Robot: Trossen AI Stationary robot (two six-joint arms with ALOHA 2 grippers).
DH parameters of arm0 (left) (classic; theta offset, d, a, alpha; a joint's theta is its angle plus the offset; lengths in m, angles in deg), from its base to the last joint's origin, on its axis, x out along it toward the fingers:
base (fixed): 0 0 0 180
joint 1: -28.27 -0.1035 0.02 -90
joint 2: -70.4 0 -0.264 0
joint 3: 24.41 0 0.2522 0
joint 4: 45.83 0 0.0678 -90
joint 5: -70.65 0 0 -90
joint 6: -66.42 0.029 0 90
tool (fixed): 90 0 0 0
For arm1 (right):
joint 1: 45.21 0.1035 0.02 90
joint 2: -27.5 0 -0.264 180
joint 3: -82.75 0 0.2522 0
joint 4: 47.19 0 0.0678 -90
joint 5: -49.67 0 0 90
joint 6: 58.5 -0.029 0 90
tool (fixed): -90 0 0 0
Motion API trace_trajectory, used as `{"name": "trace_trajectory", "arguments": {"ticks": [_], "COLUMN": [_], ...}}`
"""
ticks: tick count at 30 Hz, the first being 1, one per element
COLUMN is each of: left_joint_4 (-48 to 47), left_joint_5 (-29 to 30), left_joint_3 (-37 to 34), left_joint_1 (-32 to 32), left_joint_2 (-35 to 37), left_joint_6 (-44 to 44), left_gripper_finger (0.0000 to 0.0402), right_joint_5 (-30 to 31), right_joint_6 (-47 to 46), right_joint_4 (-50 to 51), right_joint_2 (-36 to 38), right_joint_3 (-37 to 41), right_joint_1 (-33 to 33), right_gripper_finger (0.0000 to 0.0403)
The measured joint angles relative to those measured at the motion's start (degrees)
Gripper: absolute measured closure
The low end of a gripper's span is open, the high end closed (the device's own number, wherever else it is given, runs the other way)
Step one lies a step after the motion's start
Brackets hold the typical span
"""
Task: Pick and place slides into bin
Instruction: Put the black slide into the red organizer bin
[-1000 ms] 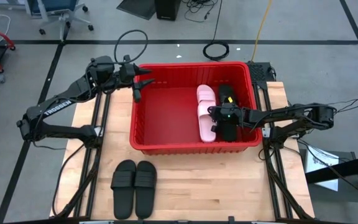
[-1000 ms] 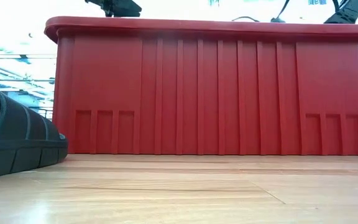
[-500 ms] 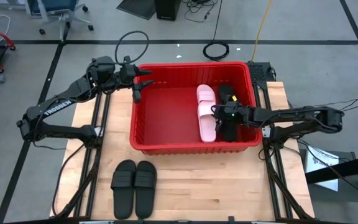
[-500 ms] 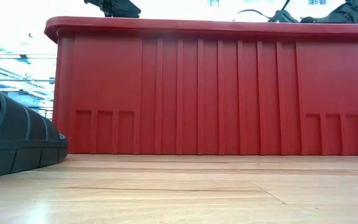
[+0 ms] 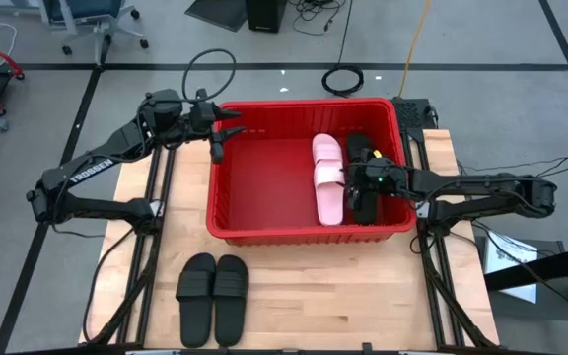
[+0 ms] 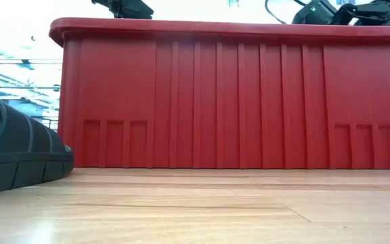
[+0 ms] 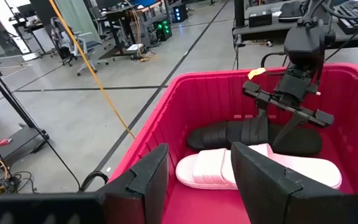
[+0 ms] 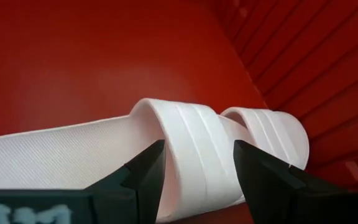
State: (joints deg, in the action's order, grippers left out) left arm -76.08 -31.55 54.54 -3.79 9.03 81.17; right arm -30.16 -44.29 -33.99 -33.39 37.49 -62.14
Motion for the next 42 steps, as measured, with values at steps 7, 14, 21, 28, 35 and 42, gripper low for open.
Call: {"name": "trace_trajectory", "arguments": {"ticks": [7,14,21,28,35,42], "left_joint_4": [-0.1,-0.7,-4.8,-6.6,-6.6,-6.6], "left_joint_5": [-1.7,-1.8,-1.8,-1.9,-1.9,-4.2], "left_joint_3": [0.0,0.0,0.0,0.0,0.0,0.0], "left_joint_1": [0.2,2.6,7.3,15.0,25.5,37.6], "left_joint_2": [0.3,3.2,7.7,10.7,10.7,9.6], "left_joint_6": [-0.3,-0.1,-0.3,-2.5,-3.1,-2.0], "left_gripper_finger": [0.0224,0.0224,0.0225,0.0225,0.0224,0.0224], "right_joint_5": [0.0,0.0,0.0,0.0,0.0,0.0], "right_joint_6": [0.0,1.1,1.9,1.7,1.9,1.5], "right_joint_4": [-2.1,-10.6,-21.3,-28.0,-33.4,-36.3], "right_joint_2": [2.4,5.6,7.3,7.7,7.7,7.7], "right_joint_3": [0.0,0.0,0.0,0.0,0.0,0.0], "right_joint_1": [0.2,2.2,6.5,12.1,19.3,25.3], "right_gripper_finger": [0.0224,0.0225,0.0233,0.0235,0.0237,0.0237]}}
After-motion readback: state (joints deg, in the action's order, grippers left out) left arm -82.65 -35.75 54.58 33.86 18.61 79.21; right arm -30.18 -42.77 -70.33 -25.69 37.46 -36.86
